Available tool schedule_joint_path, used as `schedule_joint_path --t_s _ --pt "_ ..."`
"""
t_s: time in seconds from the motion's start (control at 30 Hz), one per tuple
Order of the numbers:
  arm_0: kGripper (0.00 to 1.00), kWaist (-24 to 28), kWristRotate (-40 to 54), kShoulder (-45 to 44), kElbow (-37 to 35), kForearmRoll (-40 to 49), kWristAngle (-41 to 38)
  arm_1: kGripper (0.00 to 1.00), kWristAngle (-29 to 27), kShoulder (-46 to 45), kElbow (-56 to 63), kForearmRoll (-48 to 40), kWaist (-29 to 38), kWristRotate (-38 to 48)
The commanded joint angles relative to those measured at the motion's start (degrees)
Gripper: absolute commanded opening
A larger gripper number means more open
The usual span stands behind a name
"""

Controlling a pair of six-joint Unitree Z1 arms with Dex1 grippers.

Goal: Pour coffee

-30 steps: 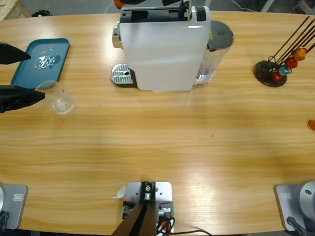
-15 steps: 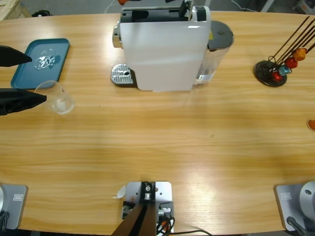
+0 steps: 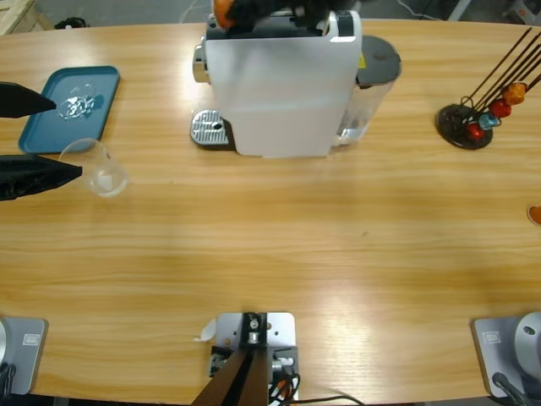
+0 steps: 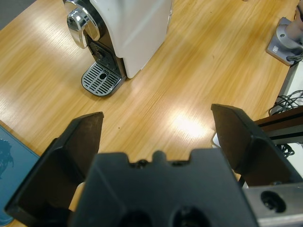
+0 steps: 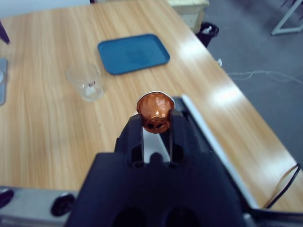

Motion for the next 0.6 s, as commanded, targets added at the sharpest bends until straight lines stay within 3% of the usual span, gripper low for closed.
schedule_joint_path --t_s 0.03,0.6 --pt "1.0 -0.1 0.5 -1.3 2.0 -0.4 0.8 0.108 0.9 1.7 4.7 -6.0 0.5 1.8" --pt "1.0 -0.1 0.7 0.2 2.2 -0.6 0.7 0.108 1.7 5.4 1.8 -6.4 -2.5 0.9"
